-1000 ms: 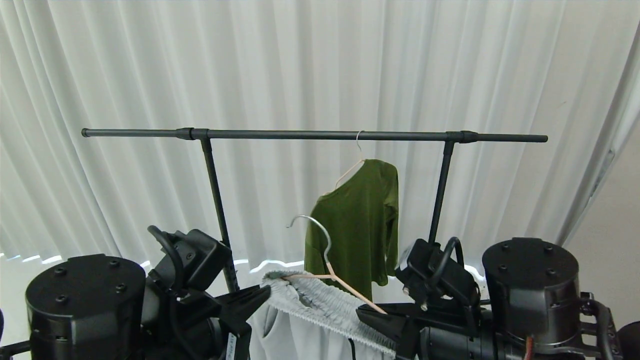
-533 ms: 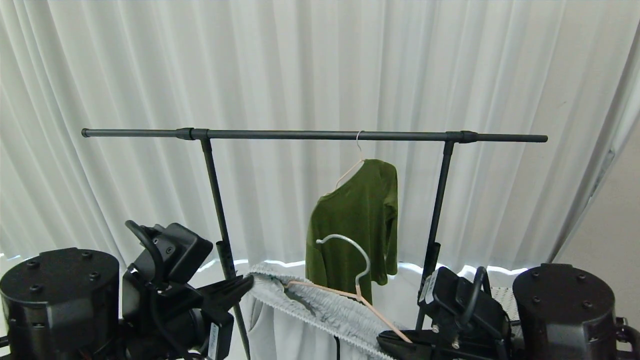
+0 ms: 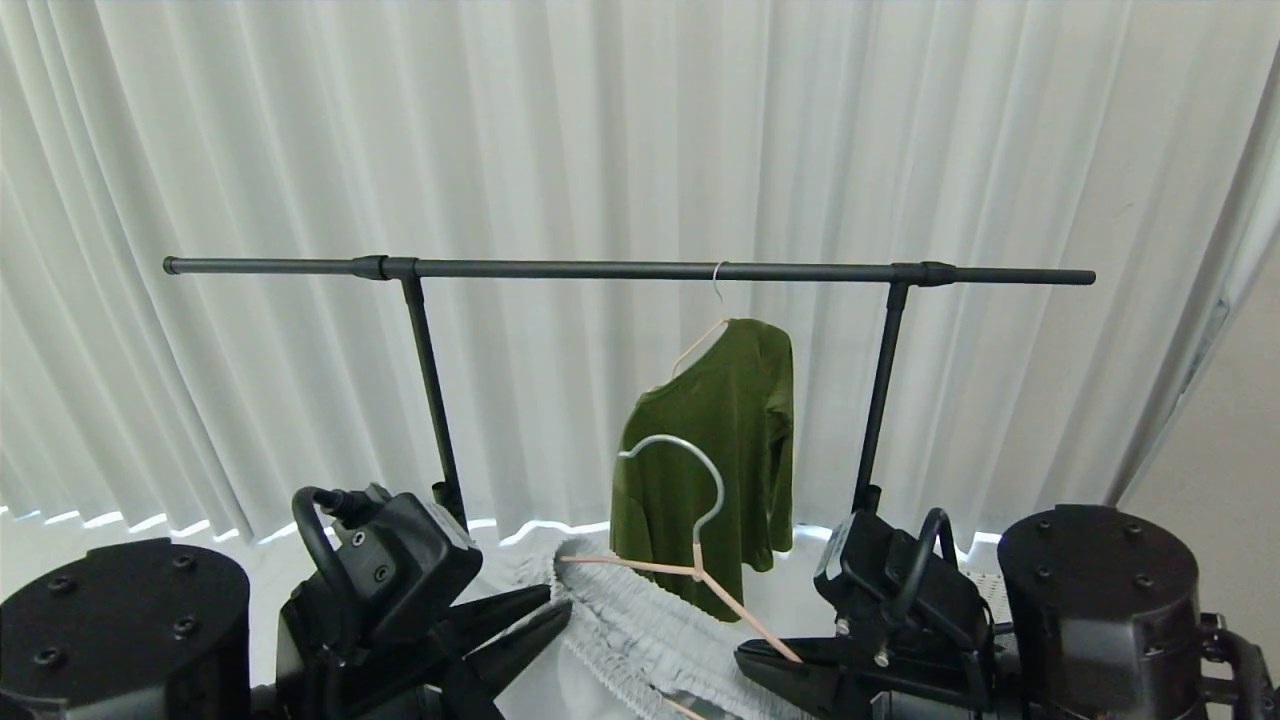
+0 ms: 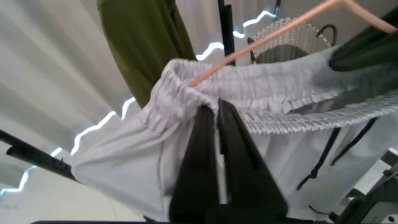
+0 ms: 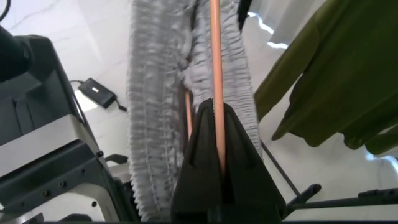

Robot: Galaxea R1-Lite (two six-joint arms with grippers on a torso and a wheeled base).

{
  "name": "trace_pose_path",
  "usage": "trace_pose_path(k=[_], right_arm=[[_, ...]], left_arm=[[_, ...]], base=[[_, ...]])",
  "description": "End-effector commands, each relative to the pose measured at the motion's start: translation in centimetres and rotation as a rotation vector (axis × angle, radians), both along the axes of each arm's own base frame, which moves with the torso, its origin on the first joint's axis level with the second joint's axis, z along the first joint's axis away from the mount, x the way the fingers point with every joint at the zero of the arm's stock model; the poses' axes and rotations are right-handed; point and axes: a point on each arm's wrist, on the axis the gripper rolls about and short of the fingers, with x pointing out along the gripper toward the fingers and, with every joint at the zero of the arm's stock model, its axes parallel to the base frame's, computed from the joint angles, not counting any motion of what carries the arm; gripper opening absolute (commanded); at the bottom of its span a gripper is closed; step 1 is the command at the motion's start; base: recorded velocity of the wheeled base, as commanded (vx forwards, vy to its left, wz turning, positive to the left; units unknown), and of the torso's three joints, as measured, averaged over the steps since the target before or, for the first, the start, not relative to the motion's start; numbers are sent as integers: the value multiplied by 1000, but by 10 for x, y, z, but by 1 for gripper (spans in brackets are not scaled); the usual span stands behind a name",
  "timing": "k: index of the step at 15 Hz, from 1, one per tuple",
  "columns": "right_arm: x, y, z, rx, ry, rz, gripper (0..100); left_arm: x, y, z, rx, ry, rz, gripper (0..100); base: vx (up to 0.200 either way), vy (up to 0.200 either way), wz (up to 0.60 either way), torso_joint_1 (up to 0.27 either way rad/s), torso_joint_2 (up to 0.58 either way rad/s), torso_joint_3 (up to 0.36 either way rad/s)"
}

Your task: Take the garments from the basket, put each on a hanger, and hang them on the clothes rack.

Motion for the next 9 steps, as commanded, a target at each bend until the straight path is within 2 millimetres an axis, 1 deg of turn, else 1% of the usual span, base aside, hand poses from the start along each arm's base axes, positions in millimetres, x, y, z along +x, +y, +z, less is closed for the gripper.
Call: trace_pose_path(k=[1,4,6,8,9], right_arm=[[6,-3,1,4,-3,-28,0],[14,-14,6,19,-14,-78,0],[17,-25,9,24,-18,-113,0],[16,-41,7,-1,-11,-163,0],[12,-54,7,-25,-5,-203,0]], left_arm=[[-2,3,-3,9,7,3,100],[-8,8,-2,-2,-4,3,100],[-8,14,0,-13,-13,27,100],[-6,27,-4,-7,-10,92,100],[-8,38,-7,-5,-9,133,100]], base=[[0,0,0,0,0,0],[0,0,0,0,0,0],[0,0,0,0,0,0],[0,0,0,0,0,0],[0,0,0,0,0,0]])
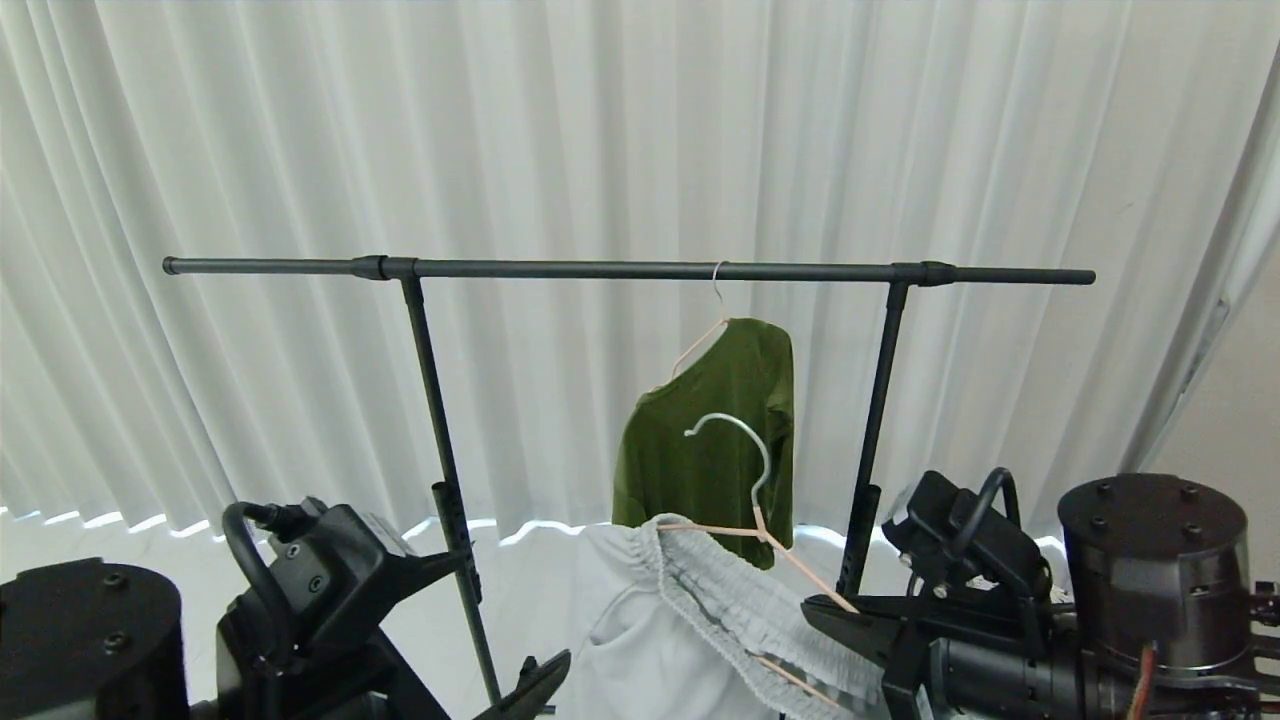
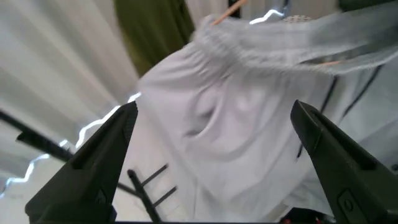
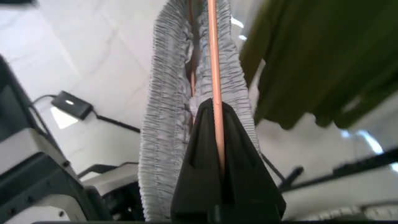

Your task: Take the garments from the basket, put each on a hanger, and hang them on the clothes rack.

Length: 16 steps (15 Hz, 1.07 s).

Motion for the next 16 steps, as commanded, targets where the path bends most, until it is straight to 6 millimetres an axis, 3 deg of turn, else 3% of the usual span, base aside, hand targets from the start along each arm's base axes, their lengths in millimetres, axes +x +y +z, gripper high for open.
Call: trace_pose_path(k=[1,7,11,16], right_arm=[[-11,-27,5,-25,3,-66,0],[-12,-75,16,-76,28,-277,0],[3,-94,28,-36,-4,-417,0],[16,-102,41,-4,-36,-491,0]], left_arm=[[-7,21,-3,-10,-15,71,100],[-17,55,-37,147,46,223,100],[-23,60,-38,150,26,231,100],[-27,65,-38,175,-6,307,100]], base=[[0,0,0,0,0,0],[0,0,0,0,0,0],[0,0,0,0,0,0],[0,0,0,0,0,0]])
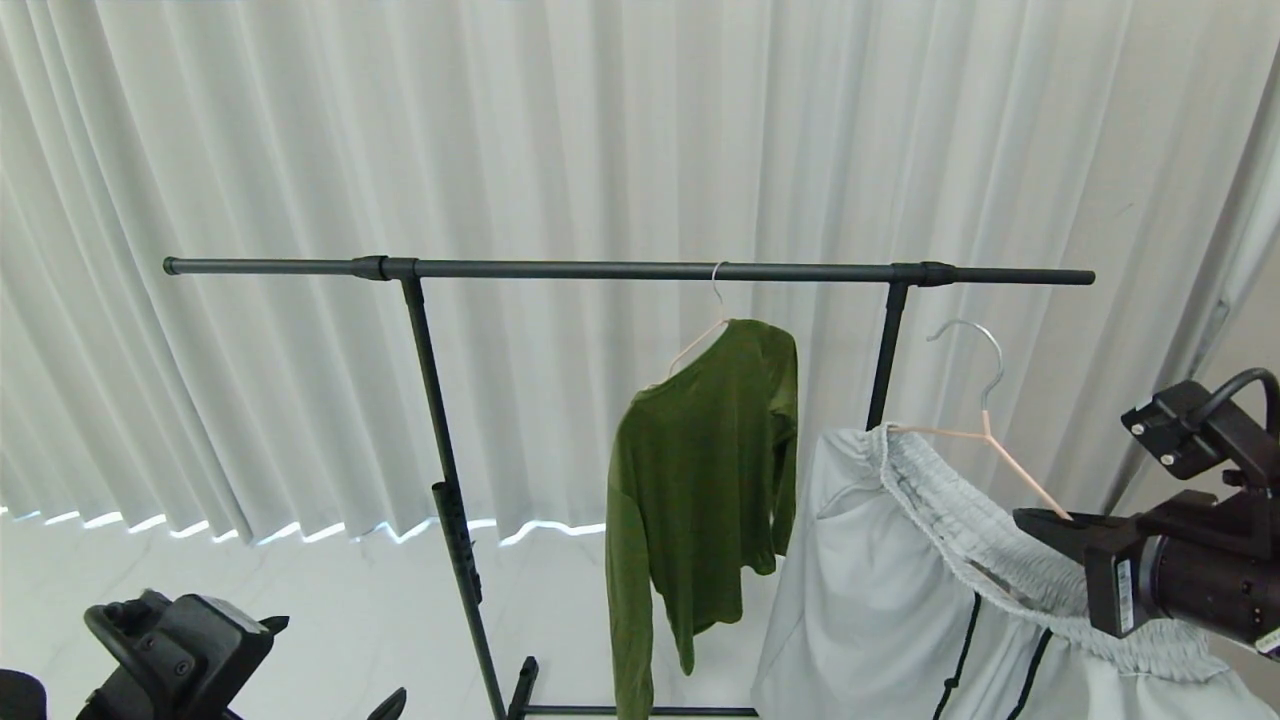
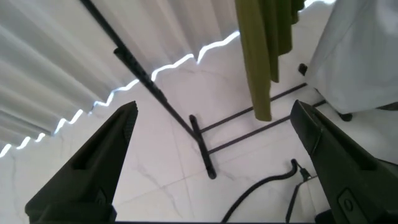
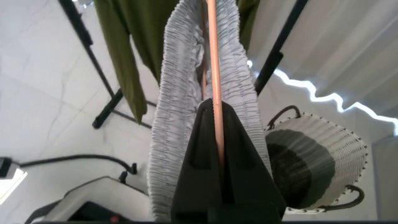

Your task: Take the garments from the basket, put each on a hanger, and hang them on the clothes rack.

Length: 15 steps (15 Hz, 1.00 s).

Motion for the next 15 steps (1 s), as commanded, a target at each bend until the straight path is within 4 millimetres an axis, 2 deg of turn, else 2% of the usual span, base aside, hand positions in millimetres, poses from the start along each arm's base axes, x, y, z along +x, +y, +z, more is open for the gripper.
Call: trace_pose_path(k=[1,15], right_arm=[[5,0,4,6,-11,-14,0],[26,3,20,22,-46,-43,0]], left_arm=[[0,1,3,-9,-19,7,100],[-1,1,4,-17,-25,4,100]], base=[[0,0,0,0,0,0],[200,0,0,2,0,2]])
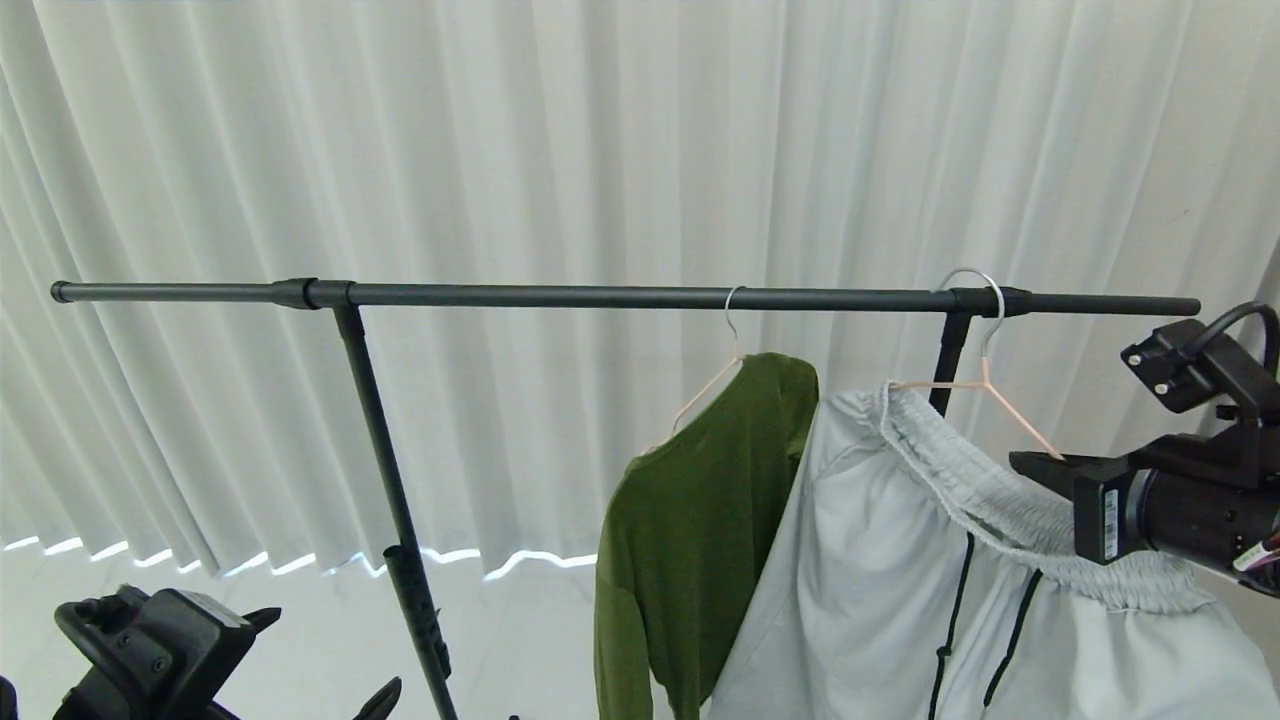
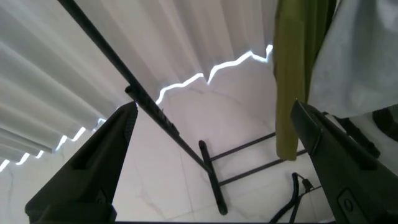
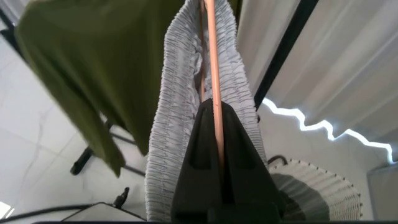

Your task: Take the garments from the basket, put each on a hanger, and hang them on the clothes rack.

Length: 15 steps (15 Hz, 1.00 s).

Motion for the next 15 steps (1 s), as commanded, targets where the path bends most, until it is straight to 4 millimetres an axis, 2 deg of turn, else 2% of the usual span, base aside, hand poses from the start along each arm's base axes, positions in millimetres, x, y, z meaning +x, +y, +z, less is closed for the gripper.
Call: trace_pose_path(k=[1,4,7,10,15], right_arm=[[8,-1,-3,-4,15,-15,0],[25,-7,-4,0,32,-47,0],[58,-15,-9,-12,41,-98,0],[91,-22,-23,-18,32,-140,0],[112,-20,-44,-27,65,-149,0]], left_arm=[[0,0,-1,4,6,0,100],[3,-1,3,-5,-6,1,100],[3,-2,4,-3,-11,1,100],[5,-2,6,-5,-21,5,100],[5,-2,7,-2,-20,11,100]], base=[[0,0,0,0,0,0],[0,0,0,0,0,0],[0,0,0,0,0,0],[0,0,0,0,0,0],[0,0,0,0,0,0]])
